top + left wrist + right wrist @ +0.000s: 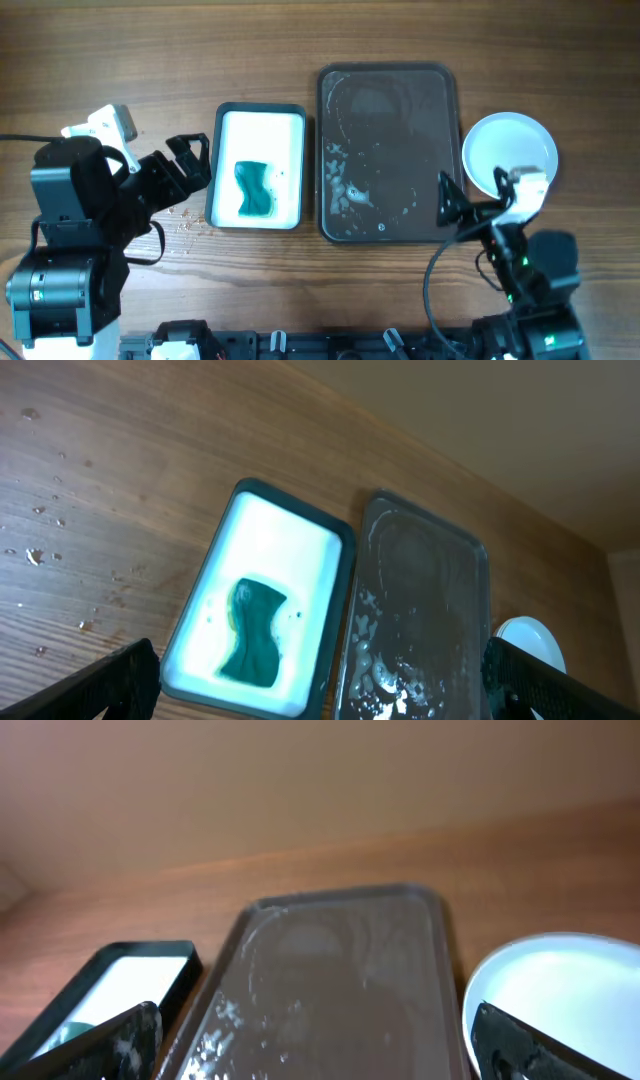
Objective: Clean dirty plates on tray and stack at the side
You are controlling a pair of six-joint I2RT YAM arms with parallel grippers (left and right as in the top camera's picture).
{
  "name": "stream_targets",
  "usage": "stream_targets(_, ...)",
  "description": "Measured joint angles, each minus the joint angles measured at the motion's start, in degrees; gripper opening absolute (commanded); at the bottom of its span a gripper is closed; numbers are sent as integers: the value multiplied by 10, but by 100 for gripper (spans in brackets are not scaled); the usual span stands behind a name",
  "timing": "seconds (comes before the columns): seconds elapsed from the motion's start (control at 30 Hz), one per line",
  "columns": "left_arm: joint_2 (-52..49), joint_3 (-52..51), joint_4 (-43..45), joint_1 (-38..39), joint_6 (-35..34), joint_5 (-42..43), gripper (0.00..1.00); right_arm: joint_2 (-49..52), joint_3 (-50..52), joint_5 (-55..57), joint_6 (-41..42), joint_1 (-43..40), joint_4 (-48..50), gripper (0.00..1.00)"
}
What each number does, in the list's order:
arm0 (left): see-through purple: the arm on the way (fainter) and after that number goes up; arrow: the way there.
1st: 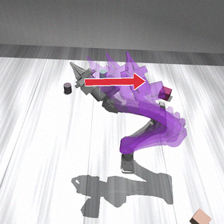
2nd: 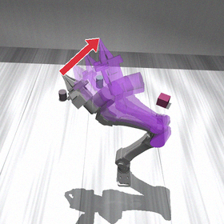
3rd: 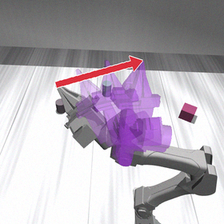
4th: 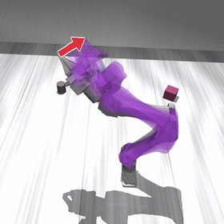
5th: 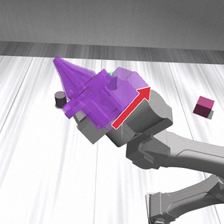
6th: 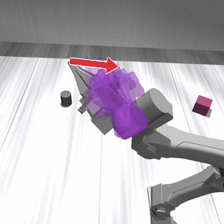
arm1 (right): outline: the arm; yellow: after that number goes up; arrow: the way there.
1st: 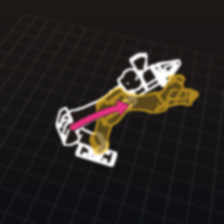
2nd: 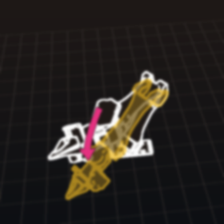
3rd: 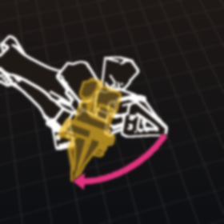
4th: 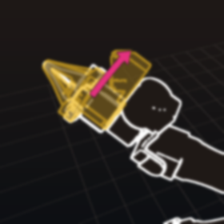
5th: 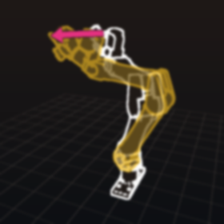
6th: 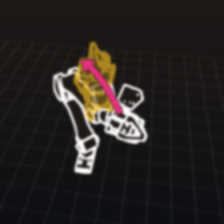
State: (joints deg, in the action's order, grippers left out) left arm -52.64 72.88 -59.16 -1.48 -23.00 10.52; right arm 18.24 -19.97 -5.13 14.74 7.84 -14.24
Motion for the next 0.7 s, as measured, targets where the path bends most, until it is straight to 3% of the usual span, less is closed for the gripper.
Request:
stream_targets(0.2, 0, 0, 0, 0, 0, 0, 100, -160, 154, -6, 14, -21, 92, 100)
stream_targets(0.33, 0, 0, 0, 0, 0, 0, 100, -170, 194, 1, 17, -24, 146, 100)
stream_targets(0.7, 0, 0, 0, 0, 0, 0, 100, -171, 195, 17, 17, -27, 144, 100)
